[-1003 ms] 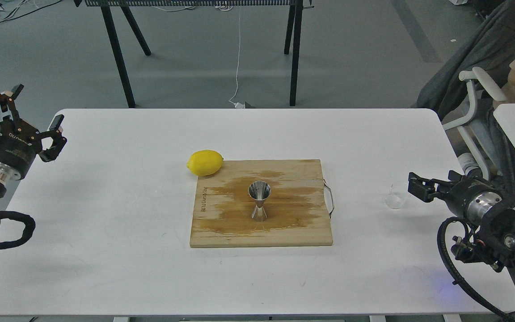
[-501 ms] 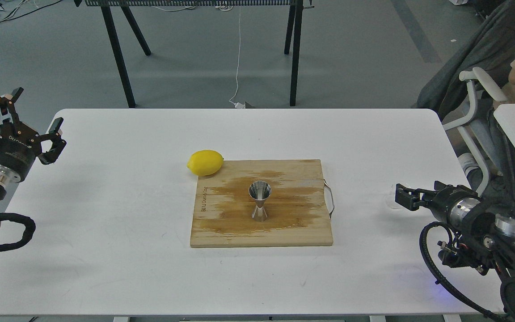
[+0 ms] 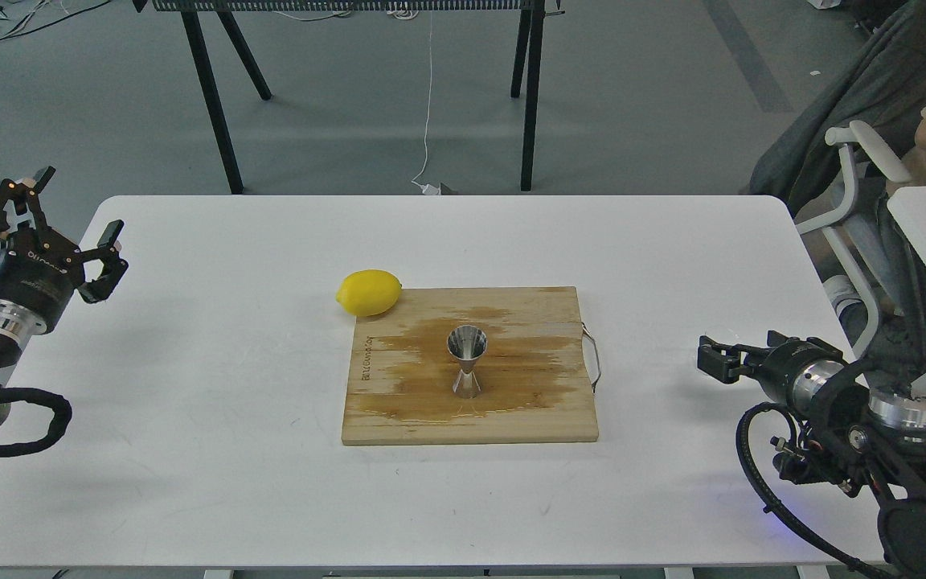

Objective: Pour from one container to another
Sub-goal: 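Reach the right gripper to the clear glass cup and grasp it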

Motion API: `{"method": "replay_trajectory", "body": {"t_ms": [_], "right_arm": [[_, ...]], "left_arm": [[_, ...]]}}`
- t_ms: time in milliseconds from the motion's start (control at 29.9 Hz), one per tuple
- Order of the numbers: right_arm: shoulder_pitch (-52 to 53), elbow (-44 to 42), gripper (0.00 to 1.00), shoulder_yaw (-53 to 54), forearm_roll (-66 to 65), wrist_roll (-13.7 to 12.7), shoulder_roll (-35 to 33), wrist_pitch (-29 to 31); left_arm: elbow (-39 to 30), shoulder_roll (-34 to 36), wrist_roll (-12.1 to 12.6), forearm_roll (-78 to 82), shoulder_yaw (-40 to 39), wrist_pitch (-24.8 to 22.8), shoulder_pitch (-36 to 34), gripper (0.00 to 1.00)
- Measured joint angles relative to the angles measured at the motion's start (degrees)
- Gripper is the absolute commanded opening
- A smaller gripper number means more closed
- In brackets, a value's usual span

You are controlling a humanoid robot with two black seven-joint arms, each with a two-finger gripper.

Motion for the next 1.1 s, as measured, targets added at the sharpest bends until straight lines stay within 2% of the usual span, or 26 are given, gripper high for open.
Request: {"method": "replay_trajectory", "body": {"t_ms": [1103], "right_arm": [[6.61, -11.57, 0.97, -2.05, -5.52, -0.46, 5.93, 0.0]], "left_arm": [[0.63, -0.13, 0.0, 0.0, 0.0, 0.0, 0.1, 0.97]]}}
